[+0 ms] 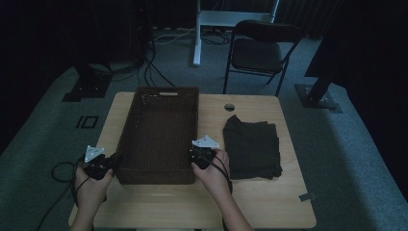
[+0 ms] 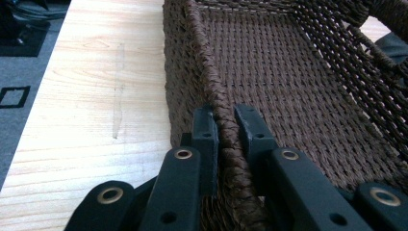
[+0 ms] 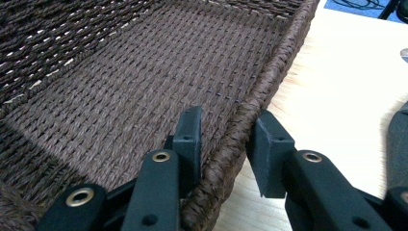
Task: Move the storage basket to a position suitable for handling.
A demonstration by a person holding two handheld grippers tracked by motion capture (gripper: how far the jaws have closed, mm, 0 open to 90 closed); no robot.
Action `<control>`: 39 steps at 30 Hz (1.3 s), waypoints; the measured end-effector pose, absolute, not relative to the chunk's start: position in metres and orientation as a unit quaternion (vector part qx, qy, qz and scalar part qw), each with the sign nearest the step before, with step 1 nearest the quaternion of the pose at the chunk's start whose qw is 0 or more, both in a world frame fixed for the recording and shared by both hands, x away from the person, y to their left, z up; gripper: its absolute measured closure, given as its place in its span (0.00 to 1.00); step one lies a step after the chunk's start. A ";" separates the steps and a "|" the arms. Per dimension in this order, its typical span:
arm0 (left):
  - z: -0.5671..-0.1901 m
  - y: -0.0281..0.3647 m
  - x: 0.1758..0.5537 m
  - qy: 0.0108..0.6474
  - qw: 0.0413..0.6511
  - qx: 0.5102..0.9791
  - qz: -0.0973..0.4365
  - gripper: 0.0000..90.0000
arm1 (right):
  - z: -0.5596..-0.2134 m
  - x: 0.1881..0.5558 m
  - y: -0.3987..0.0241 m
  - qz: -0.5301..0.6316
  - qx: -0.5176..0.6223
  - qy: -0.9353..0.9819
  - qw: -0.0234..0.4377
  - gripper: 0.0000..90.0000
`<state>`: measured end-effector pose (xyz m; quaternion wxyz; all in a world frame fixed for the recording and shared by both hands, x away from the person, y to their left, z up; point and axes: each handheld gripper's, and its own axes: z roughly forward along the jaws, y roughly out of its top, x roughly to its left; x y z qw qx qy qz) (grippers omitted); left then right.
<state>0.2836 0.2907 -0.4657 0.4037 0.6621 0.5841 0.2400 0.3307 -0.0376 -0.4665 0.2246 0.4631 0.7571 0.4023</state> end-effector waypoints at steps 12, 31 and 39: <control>-0.466 0.284 0.281 0.580 0.407 0.665 0.235 0.89 | -0.467 0.323 -0.047 0.406 0.471 0.750 0.224 0.74; -0.461 0.295 0.288 0.531 0.466 0.667 0.237 0.47 | -0.455 0.328 -0.052 0.436 0.441 0.754 0.215 0.41; -0.446 0.303 0.289 0.518 0.474 0.671 0.238 0.15 | -0.454 0.327 -0.049 0.453 0.401 0.766 0.218 0.14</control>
